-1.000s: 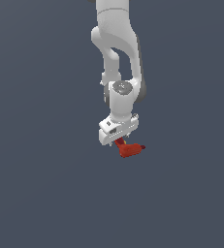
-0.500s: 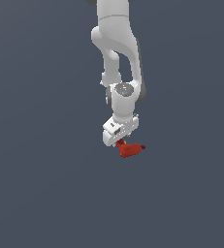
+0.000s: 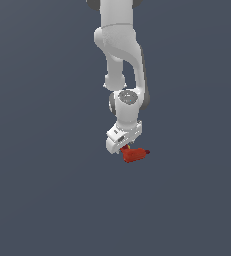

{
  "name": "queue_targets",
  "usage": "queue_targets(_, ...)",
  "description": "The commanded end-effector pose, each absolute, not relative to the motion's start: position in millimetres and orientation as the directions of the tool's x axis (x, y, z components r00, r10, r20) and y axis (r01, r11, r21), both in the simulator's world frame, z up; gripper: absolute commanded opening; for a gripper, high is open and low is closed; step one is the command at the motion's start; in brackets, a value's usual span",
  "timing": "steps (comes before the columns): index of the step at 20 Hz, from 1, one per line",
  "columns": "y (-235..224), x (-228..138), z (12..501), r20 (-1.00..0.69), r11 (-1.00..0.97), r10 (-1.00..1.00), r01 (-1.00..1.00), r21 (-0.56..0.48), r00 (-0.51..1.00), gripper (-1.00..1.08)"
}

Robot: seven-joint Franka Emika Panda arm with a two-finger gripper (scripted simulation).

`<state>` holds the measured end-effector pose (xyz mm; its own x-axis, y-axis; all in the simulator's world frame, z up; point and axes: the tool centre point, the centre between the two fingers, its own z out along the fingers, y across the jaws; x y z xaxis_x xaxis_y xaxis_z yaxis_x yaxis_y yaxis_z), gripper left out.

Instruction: Pick up the object and move it to a goal position.

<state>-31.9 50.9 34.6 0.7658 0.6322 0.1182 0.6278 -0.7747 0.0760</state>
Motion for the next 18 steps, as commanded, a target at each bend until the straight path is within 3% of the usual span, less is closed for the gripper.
queue_targets(1, 51.1, -31.3, 27.7, 0.118, -0.774, 0.633, 0.629, 0.077, 0.765, 1.08)
queue_targets(4, 51.1, -31.2, 25.1, 0.118, -0.773, 0.634, 0.629, 0.077, 0.764, 1.08)
queue_targets(5, 51.1, -31.2, 25.1, 0.118, -0.773, 0.634, 0.629, 0.077, 0.764, -1.0)
queue_targets(18, 50.3, -30.9, 28.4, 0.119, -0.774, 0.633, 0.628, 0.078, 0.765, -1.0)
